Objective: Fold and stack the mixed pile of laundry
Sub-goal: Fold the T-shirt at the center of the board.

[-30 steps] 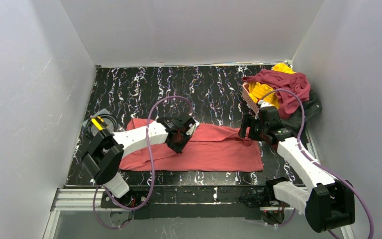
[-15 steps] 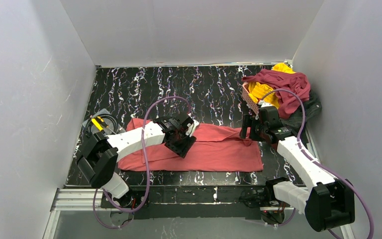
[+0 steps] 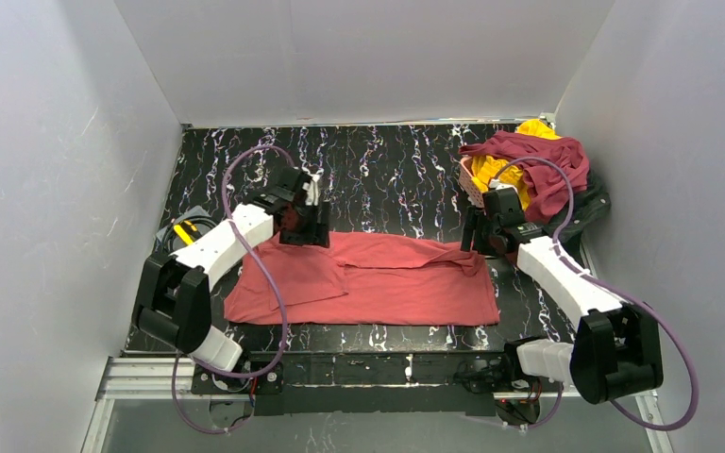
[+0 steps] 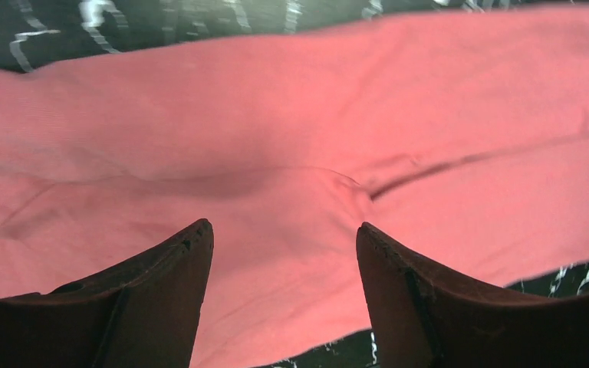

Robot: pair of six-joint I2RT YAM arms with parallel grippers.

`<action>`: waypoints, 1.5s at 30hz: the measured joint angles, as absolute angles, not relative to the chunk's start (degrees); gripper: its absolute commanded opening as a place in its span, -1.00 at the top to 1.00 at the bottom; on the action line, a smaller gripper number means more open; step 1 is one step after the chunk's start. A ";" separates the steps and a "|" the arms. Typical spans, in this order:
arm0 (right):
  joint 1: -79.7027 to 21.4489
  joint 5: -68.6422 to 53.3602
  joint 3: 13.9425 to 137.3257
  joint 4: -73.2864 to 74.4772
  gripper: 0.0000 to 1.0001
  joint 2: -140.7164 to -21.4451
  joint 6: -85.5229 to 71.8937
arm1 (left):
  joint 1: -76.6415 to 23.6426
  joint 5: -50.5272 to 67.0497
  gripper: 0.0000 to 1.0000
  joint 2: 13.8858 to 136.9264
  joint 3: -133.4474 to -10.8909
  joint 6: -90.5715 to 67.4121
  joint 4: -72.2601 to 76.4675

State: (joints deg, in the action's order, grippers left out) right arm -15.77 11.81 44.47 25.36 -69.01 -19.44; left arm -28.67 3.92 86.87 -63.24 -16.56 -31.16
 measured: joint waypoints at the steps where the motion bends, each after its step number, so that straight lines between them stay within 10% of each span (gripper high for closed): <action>1: -15.77 12.32 44.47 25.39 -0.45 -69.78 -19.62 | -26.52 4.29 -0.34 87.26 -62.85 -17.21 -30.61; 34: -6.02 -0.10 36.03 12.71 0.03 -73.25 -23.77 | -7.60 16.12 -0.35 98.70 -59.37 -24.71 -23.57; 45: -6.02 -2.24 35.77 10.48 0.65 -75.16 -22.09 | -6.81 16.84 -0.34 99.85 -60.45 -24.71 -24.36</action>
